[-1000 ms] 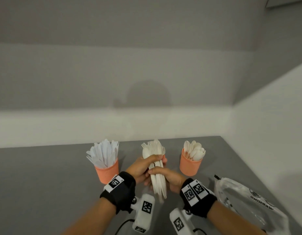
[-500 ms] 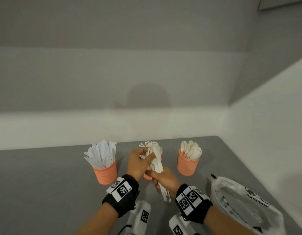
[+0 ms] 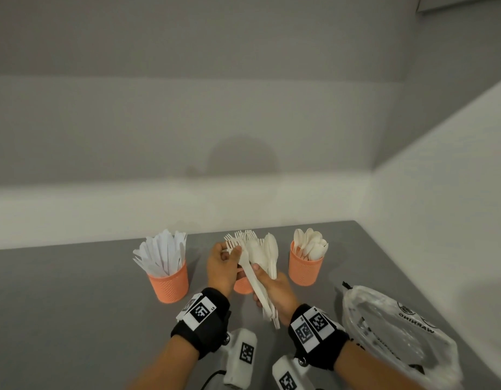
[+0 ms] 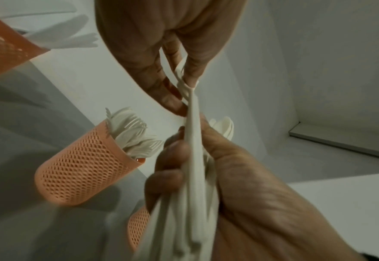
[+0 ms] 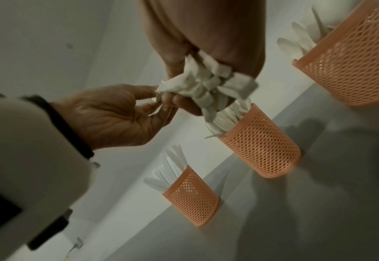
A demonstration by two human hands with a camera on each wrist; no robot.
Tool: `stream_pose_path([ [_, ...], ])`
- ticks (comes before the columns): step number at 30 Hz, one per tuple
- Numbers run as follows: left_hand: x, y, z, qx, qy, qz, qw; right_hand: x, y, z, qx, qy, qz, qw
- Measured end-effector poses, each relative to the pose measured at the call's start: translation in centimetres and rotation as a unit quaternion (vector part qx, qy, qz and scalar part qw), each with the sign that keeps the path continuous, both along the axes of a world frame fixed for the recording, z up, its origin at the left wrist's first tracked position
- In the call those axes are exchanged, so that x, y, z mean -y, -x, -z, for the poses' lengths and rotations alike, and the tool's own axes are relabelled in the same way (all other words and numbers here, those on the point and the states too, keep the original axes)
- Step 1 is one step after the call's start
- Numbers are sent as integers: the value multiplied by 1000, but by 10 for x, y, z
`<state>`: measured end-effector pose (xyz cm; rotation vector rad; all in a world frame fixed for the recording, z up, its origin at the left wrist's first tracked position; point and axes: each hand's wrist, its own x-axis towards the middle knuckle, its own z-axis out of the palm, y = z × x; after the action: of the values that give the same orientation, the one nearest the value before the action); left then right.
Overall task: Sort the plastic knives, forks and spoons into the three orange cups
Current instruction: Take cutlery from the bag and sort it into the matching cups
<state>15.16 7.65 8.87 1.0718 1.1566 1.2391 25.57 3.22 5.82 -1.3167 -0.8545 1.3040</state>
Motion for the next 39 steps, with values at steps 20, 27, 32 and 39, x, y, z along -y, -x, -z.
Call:
stream_pose_path([
  [20,5,16,5,20,18,143,989,-1,-10,-10,-133,54,-152,978],
  [27,11,10,2,-1,38,209,977,1,-5,-13,-120,116,-330,929],
  [32,12,3,1,-22,34,133,990,4,-2,-21,-46,121,-323,937],
  [39,5,-2,-3,-58,7,58,997,4,6,-15,75,13,-165,983],
])
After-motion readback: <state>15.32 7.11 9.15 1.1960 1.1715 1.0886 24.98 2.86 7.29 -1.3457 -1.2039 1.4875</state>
